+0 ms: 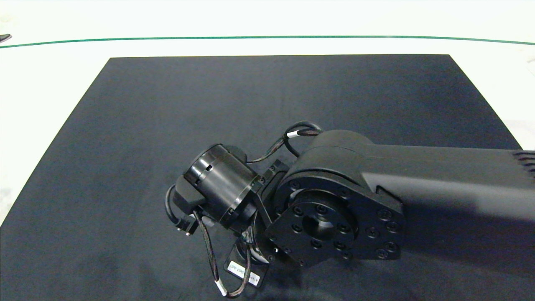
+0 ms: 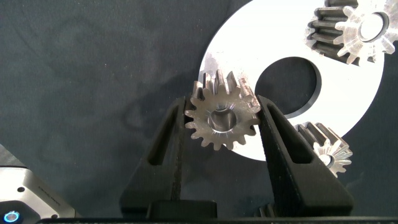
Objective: Remove an incorrectly installed larger gear and replace it with the correct smaller gear
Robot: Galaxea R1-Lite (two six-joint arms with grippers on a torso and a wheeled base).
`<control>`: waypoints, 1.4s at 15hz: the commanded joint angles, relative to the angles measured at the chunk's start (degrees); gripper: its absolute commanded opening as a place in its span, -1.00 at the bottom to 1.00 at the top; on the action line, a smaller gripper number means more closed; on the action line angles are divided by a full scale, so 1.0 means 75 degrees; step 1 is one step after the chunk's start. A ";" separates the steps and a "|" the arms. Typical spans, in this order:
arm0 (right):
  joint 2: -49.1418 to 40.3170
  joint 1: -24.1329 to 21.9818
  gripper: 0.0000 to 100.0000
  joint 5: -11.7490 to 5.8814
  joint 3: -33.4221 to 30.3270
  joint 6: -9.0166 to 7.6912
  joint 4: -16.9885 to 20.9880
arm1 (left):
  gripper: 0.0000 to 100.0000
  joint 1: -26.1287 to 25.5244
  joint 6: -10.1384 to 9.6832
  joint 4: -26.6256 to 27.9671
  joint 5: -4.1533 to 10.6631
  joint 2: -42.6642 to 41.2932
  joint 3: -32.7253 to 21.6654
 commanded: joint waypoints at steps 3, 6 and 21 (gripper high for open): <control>-0.0011 0.0002 1.00 -0.0024 0.0002 -0.0010 0.0035 | 1.00 0.0003 0.0004 0.0040 0.0004 -0.0004 0.0013; -0.0011 0.0002 1.00 -0.0012 0.0002 -0.0010 0.0035 | 1.00 0.0003 0.0004 0.0040 0.0004 -0.0004 0.0013; -0.7640 -0.3279 1.00 -0.1723 0.6597 0.1045 -0.3294 | 1.00 -0.0032 -0.0535 -0.2374 -0.0101 -0.0930 0.0681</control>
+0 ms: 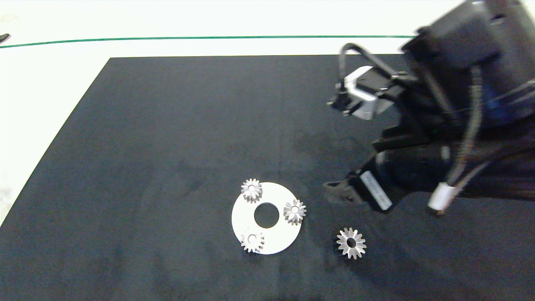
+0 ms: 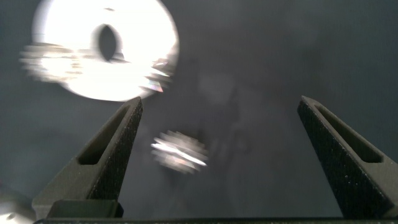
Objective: Remove an incorrectly installed larger gear and replace it with the correct smaller gear
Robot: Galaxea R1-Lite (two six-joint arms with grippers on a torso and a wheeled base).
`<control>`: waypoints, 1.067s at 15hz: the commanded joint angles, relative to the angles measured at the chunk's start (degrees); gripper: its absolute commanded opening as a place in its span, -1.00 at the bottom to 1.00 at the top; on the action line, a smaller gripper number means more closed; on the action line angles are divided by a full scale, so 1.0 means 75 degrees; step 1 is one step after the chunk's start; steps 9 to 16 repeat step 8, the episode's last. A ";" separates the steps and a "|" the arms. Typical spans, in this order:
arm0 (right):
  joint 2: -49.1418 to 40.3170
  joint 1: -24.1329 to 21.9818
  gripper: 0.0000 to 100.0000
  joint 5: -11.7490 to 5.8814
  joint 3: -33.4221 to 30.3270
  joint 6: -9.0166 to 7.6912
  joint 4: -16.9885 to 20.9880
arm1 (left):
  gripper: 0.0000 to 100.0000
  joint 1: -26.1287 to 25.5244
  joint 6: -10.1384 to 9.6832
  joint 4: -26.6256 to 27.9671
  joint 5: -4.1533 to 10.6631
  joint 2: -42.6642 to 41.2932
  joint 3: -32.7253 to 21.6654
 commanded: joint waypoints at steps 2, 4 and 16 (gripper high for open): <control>-0.4804 -0.3254 1.00 -0.0718 0.5310 -0.0065 -0.3409 | 1.00 -0.0011 -0.0347 -0.0842 0.0007 -0.0824 0.0489; -0.6245 -0.4426 1.00 -0.0718 0.6974 -0.0476 -0.4652 | 1.00 -0.0035 -0.0699 -0.0866 0.0007 -0.1809 0.1204; -0.8835 -0.6465 1.00 -0.0718 0.8568 -0.0909 -0.5238 | 1.00 -0.0140 -0.0675 -0.0842 -0.0087 -0.3742 0.2282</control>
